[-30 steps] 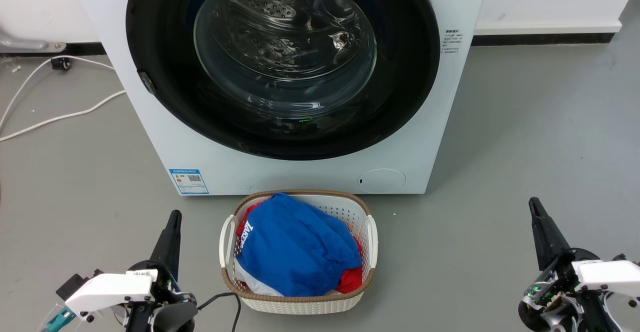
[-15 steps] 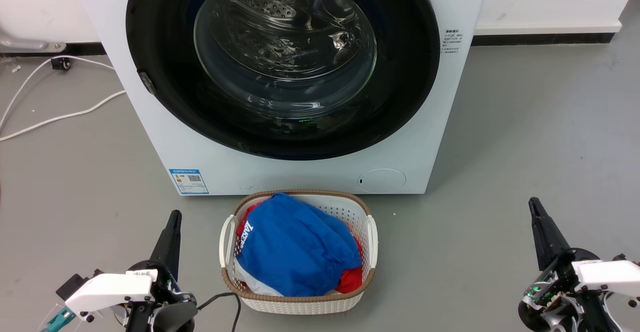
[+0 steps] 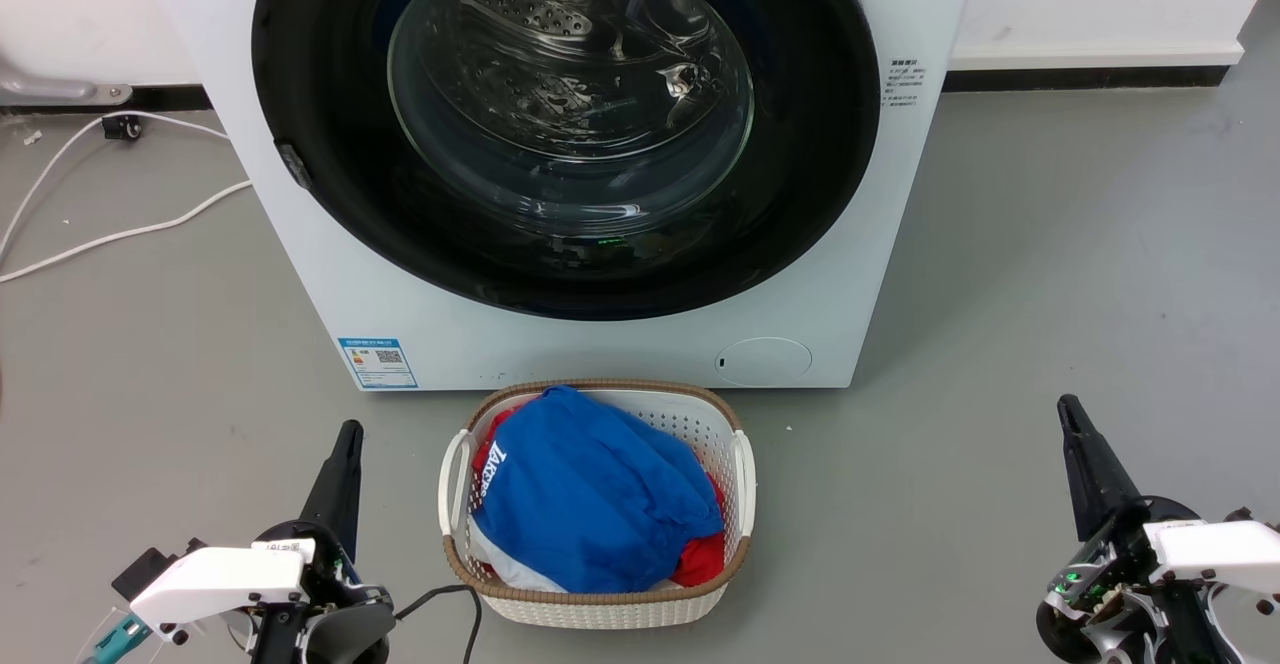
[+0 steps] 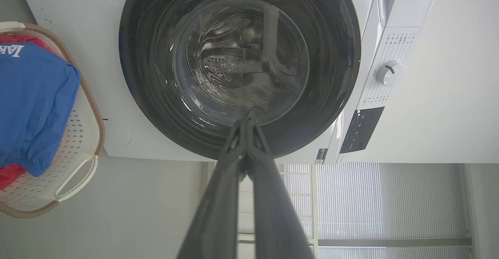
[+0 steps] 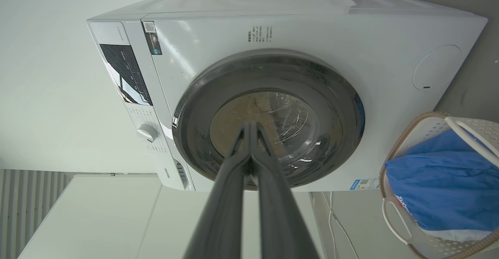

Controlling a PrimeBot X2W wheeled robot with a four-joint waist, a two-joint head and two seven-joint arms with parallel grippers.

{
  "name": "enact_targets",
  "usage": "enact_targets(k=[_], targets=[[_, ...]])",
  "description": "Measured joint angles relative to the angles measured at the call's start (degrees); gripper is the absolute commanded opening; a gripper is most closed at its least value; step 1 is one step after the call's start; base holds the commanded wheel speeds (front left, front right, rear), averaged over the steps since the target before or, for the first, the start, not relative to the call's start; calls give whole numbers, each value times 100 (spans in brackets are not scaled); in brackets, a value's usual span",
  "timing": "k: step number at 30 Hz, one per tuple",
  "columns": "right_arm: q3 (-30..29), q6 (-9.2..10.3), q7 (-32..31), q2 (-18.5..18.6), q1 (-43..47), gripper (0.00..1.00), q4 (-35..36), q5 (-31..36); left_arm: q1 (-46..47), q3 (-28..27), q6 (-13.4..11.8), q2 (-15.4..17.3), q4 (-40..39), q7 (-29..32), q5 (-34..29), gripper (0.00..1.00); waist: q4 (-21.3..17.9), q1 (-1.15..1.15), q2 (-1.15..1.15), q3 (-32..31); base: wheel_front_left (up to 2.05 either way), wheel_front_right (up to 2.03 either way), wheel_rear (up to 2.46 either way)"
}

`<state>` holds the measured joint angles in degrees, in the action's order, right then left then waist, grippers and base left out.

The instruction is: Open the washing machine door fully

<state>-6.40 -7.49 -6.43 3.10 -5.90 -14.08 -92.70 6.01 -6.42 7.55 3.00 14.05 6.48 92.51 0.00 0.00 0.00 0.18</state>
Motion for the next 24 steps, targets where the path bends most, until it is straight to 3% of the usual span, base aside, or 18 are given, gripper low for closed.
enact_targets(k=[4,5,14,24], targets=[[-1,0,-1,0,0,0,0,0,0,0,0,0,0,0,0,0,0,0,0,0,0,0,0],[-1,1,-1,-1,0,100,-2,0,0,0,0,0,2,0,0,100,0,0,0,0,0,0,0],[-1,10,97,-26,300,100,-237,76,-287,55,-7,-25,221,-118,-65,100,0,0,0,0,0,0,0],[7,9,375,-29,370,100,281,1495,-287,85,-257,-24,-162,-377,-1151,100,-6,0,0,11,0,0,0]])
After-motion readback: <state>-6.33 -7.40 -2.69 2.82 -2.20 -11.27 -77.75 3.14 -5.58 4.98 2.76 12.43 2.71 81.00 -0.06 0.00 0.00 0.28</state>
